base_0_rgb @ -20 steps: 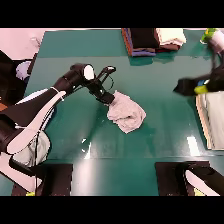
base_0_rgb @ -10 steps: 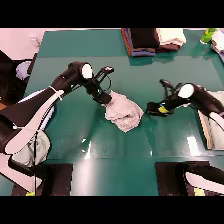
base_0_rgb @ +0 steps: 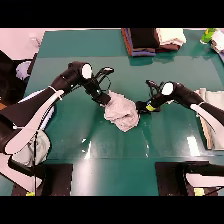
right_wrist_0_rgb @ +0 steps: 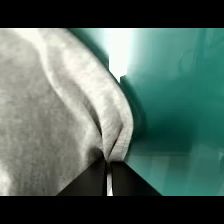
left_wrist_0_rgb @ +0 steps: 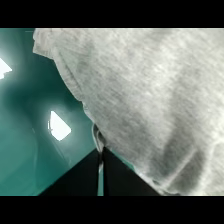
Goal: Fold the shirts.
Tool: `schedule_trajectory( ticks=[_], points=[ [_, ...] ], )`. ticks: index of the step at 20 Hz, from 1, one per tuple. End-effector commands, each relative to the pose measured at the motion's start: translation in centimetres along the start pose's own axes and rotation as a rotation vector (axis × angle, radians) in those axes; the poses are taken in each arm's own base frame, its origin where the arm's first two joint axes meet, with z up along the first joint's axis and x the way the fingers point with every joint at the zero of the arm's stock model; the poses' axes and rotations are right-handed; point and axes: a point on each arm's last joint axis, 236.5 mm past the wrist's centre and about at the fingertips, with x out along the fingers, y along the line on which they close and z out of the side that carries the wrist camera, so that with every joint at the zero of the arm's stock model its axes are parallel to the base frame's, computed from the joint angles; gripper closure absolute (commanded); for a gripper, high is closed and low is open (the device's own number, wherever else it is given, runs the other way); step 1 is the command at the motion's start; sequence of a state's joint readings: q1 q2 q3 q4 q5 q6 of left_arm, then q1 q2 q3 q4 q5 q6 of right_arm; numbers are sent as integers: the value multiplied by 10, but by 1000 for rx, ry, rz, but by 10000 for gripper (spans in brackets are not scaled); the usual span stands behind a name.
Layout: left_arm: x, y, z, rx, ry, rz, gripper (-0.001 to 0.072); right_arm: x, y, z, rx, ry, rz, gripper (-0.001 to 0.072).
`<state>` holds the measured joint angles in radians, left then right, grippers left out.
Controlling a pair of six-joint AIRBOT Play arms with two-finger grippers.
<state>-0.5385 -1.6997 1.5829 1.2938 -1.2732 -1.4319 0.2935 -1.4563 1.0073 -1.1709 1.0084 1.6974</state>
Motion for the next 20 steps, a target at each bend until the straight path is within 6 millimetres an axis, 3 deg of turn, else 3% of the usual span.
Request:
schedule_trajectory(
  ticks=[1,3,4,6,8,11,13,15,17,18,20],
  points=[
    [-8,10,-2,8,-1,51,680,-9,-1,10,-39,-43,-17,696],
    [-39,27,7,28,-61,156,680,-48,-5,27,-68,-142,-37,696],
    [-64,32,16,50,-116,209,680,-79,-7,39,-88,-208,-54,697],
    [-128,30,31,83,-254,277,679,-157,-5,58,-118,-362,-73,697],
    [-200,11,40,107,-429,289,680,-245,9,65,-160,-548,-62,698],
    [-303,-20,32,138,-673,291,680,-363,43,45,-253,-811,-31,697],
    [-357,-40,16,155,-806,277,679,-419,61,20,-293,-942,-6,698],
    [-398,-53,2,162,-922,272,679,-457,72,-2,-322,-1031,10,698],
    [-411,-60,-4,132,-968,240,680,-468,76,-14,-334,-1045,21,698],
    [-406,-62,-4,133,-953,221,680,-460,75,-15,-333,-1014,18,698],
    [-375,-60,1,122,-881,191,680,-422,71,-13,-329,-895,12,698]
  ],
)
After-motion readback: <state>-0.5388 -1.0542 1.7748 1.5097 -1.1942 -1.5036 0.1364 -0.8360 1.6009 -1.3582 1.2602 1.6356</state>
